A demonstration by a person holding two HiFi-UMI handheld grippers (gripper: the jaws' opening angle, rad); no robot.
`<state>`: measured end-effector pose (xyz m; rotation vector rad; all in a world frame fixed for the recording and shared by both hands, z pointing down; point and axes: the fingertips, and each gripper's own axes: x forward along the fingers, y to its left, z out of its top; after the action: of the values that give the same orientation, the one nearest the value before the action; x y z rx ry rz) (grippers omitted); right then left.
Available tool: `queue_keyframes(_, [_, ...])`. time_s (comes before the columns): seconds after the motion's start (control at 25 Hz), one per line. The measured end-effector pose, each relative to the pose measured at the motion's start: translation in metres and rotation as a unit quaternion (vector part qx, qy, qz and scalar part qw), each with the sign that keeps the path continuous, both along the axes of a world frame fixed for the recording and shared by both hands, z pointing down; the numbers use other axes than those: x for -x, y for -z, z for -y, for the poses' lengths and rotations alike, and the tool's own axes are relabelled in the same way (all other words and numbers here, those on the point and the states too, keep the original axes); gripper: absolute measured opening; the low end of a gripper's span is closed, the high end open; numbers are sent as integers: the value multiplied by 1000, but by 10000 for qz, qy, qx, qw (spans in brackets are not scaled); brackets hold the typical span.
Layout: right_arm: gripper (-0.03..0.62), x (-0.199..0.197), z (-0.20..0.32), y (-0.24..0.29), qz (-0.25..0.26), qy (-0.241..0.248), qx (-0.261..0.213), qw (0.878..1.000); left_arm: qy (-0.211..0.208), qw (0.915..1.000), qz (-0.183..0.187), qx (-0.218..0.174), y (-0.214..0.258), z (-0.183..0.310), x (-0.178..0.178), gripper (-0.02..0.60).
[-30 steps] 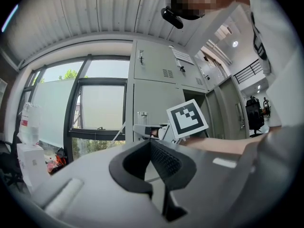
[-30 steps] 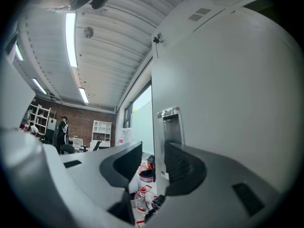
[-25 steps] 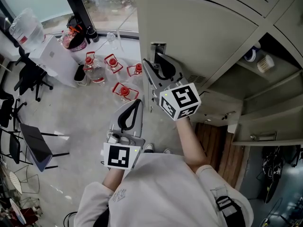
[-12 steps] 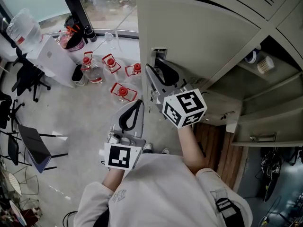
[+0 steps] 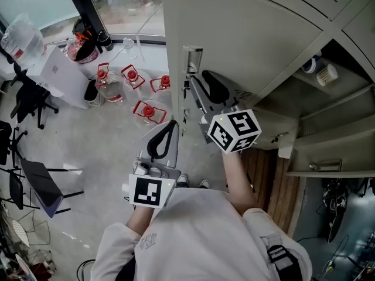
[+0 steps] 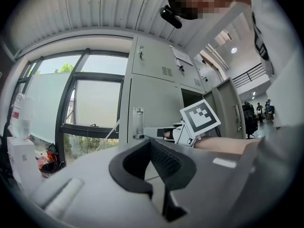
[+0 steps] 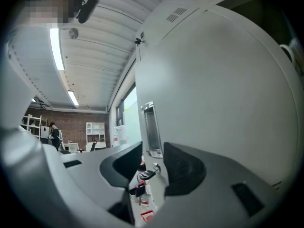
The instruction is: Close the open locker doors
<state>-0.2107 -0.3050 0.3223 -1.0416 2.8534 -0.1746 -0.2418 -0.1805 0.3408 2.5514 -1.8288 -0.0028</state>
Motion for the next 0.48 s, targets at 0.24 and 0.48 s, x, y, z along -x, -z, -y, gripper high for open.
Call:
queue_keyframes(0.24, [115,-2,10,-2,-69,-106,-14,9999,63,10000,-9,5,0,1,6,8])
queue_keyframes(0.48, [115,-3,19,-5,-54,-176,15,9998,88,10000,-3,11,0,1,8,8])
